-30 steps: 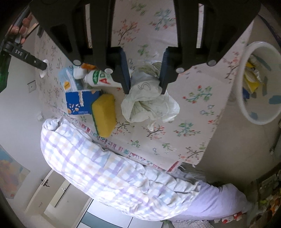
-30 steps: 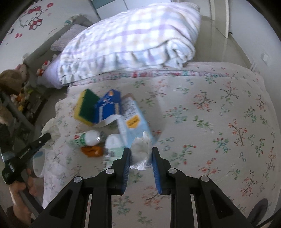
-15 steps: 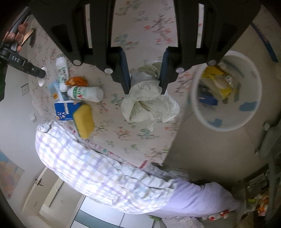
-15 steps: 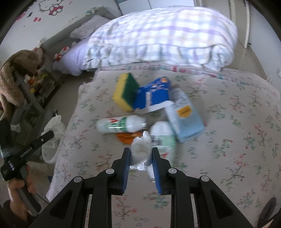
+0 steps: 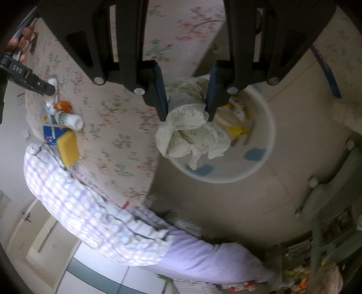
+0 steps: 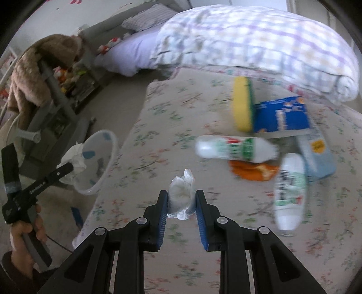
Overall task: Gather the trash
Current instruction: 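Carry the plastic bag and tissue to the white bin and open both tools, then return to the bed and grasp a white AD milk bottle with the right tool, then grasp the other white AD milk bottle with the left tool while the right holds its bottle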
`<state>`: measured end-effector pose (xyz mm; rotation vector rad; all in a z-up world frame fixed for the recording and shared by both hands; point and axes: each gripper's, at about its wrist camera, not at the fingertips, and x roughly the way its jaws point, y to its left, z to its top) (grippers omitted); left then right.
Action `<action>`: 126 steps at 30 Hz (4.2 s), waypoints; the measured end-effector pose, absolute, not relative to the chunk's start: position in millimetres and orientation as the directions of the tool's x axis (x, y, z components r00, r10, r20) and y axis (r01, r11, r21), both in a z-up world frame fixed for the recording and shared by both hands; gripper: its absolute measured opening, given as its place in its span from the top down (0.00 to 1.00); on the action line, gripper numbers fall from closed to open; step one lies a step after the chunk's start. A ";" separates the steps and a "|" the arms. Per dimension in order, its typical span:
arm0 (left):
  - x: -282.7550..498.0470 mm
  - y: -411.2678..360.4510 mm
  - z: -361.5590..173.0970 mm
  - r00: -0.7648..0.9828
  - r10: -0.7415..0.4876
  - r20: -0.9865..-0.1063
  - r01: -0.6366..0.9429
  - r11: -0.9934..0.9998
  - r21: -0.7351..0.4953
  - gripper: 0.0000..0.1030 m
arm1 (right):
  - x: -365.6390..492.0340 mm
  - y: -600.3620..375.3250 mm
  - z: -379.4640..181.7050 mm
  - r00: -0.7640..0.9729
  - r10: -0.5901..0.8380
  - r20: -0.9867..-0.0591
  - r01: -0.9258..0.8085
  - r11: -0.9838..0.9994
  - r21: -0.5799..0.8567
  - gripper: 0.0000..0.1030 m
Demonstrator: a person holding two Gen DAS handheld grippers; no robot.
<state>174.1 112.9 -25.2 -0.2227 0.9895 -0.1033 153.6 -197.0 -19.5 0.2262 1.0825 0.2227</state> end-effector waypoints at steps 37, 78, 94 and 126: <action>158.4 213.6 -28.5 0.527 0.077 -0.846 -0.268 0.960 -0.079 0.03 | 232.3 -4.3 -49.7 0.372 0.457 -0.808 -0.268 0.886 0.378 0.75; 171.1 70.6 -31.2 0.476 -0.045 -0.878 0.011 0.999 -0.046 0.03 | 164.3 -233.7 -14.1 0.489 0.137 -0.861 -0.005 0.988 0.155 0.23; 195.2 -23.2 -35.9 0.420 -0.119 -0.900 0.148 0.987 -0.061 0.03 | 163.2 -355.7 -36.9 0.381 0.136 -0.915 0.218 0.948 0.232 0.23; 231.9 -179.2 -54.2 0.392 -0.419 -0.819 0.542 0.824 -0.162 0.26 | 123.4 -399.5 -54.8 0.335 0.243 -0.910 0.181 0.932 0.315 0.58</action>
